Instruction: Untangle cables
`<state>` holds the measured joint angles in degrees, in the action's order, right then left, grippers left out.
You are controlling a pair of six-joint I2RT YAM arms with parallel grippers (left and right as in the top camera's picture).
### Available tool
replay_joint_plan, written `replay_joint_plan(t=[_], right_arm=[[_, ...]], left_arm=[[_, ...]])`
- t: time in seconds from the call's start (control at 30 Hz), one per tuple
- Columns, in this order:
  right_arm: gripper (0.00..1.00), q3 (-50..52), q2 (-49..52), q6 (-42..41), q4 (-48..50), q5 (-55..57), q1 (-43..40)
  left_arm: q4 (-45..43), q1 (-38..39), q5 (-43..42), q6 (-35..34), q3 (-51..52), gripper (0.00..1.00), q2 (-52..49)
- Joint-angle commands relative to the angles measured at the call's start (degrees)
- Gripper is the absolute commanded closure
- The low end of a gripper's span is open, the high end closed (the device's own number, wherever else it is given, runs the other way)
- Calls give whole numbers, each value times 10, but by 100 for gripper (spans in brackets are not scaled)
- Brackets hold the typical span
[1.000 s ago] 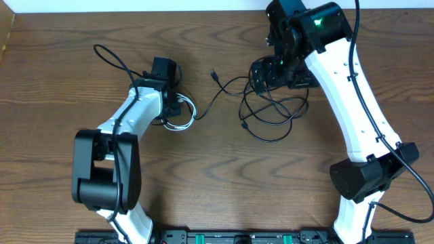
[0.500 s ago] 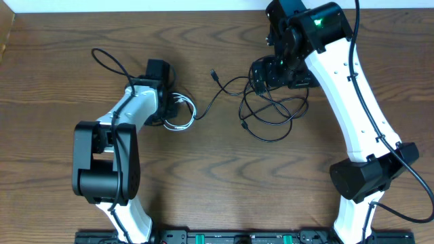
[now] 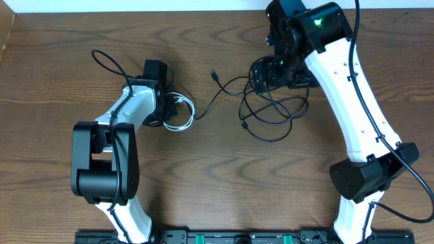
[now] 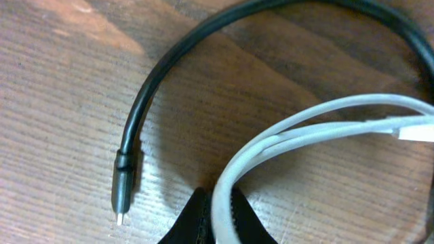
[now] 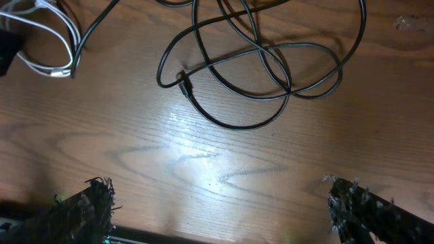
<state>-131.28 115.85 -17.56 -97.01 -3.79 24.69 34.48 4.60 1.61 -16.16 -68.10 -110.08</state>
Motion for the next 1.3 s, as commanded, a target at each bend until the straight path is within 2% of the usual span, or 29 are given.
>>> replay_joint_plan(t=[0.0, 0.13, 0.3, 0.57, 0.9, 1.03, 1.23, 1.27], right_arm=[[1, -2, -4, -6, -1, 4, 7], [1, -2, -4, -6, -1, 4, 7], [1, -2, -4, -6, -1, 4, 7], [1, -2, -4, -6, -1, 4, 7], [1, -2, -4, -6, -1, 4, 7], [1, -2, -4, -6, -1, 4, 7], [1, -2, -4, -6, -1, 4, 7], [1, -2, -4, -6, -1, 4, 7]], left_arm=[[21, -2, -1, 11, -9, 93, 41], [43, -1, -18, 11, -11, 93, 125], [41, -1, -99, 11, -11, 93, 269], [40, -1, -114, 10, -11, 92, 393], [11, -1, -201, 5, -11, 92, 446], [-5, -2, -252, -48, -11, 86, 447], [-5, -2, -252, -52, -11, 86, 447], [-5, -2, -252, -52, -11, 91, 447]])
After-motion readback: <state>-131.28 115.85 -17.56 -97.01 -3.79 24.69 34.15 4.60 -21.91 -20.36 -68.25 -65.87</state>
